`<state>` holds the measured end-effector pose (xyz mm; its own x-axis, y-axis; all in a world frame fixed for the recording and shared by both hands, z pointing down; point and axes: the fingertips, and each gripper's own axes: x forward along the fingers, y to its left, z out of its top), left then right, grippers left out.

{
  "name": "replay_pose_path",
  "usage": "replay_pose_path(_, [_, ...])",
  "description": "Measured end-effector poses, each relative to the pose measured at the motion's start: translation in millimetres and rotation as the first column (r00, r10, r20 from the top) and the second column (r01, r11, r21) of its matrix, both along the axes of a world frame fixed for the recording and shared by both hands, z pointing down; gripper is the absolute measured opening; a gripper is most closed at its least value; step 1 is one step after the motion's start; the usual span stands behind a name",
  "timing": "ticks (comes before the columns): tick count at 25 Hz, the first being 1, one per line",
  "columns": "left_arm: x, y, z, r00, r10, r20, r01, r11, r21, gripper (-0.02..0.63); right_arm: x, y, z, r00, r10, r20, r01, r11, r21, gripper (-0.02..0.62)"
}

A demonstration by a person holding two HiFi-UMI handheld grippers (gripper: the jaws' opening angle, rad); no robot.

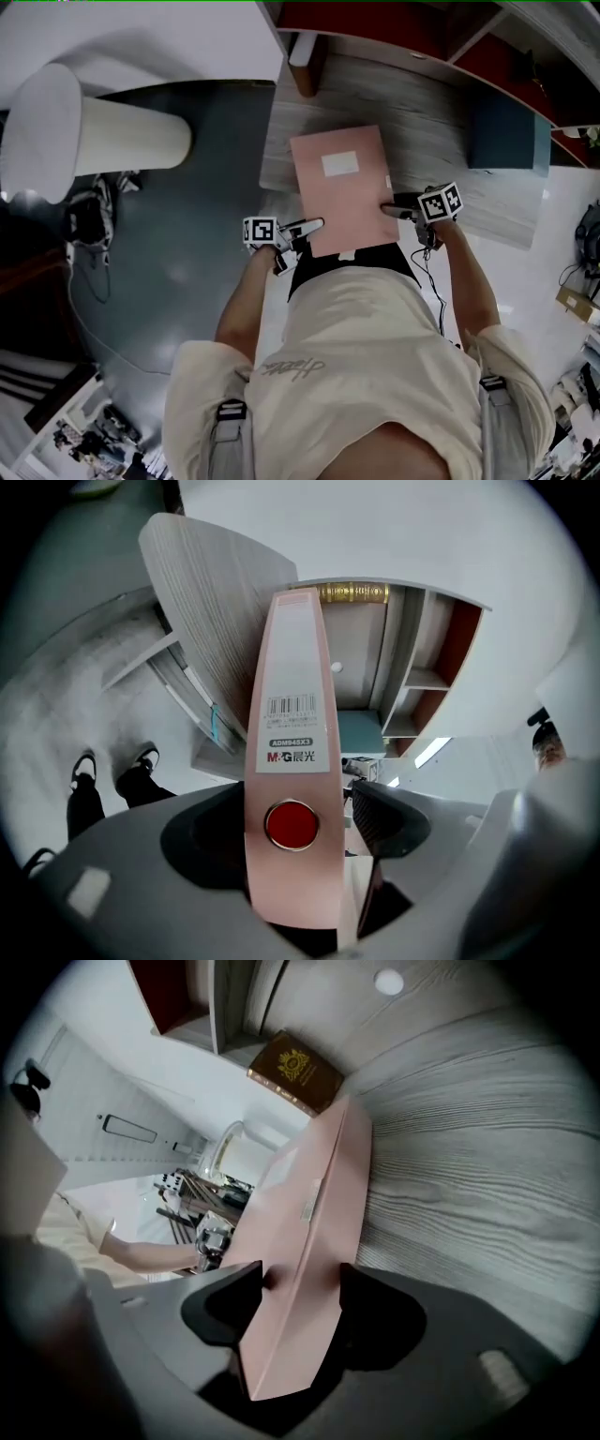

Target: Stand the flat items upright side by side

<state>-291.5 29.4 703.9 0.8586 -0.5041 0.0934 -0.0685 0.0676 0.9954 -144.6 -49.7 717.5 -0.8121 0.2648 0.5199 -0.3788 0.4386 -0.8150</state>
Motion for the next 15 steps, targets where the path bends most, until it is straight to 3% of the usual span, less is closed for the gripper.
replay_pose_path(2, [-11.5,6.2,9.6,0.998,0.026,0.05,-0.027,1.0,0.015,0.351,-7.3,10.1,-5.9,0.999,0.029,0.017,-0.029,1.0,0.0,0.249])
replay_pose_path(4, [-18.8,14.6,27.3,0.992,0.04,0.116,-0.036,0.999,-0.04,0.403,-15.9,22.5,-3.7,0.999,0.03,-0.014,-0.03,0.999,0.019,0.249])
replay_pose_path(5, [-20.4,19.4,34.6,0.989,0.056,0.135,-0.047,0.996,-0.071,0.385,-19.5,26.8,-1.8,0.999,0.04,-0.028,-0.04,0.999,0.027,0.249])
replay_pose_path(6, [-20.7,22.6,36.2,0.99,0.072,0.125,-0.063,0.995,-0.079,0.352,-22.3,29.7,-0.7,0.998,0.06,-0.034,-0.059,0.998,0.031,0.249])
replay_pose_path(10, [-20.6,22.6,15.6,0.99,0.128,-0.055,-0.128,0.992,-0.004,0.333,-27.2,33.2,-8.8,0.987,0.162,0.008,-0.163,0.987,0.019,0.246])
replay_pose_path(13, [-18.9,14.1,-3.4,0.982,0.105,-0.154,-0.109,0.994,-0.021,0.309,-33.6,42.4,-9.9,0.985,0.173,0.016,-0.173,0.985,-0.018,0.245])
replay_pose_path(15, [-15.6,7.2,-6.5,0.984,0.113,-0.141,-0.113,0.994,0.007,0.312,-35.1,47.5,-5.3,0.981,0.195,0.004,-0.195,0.981,-0.007,0.24])
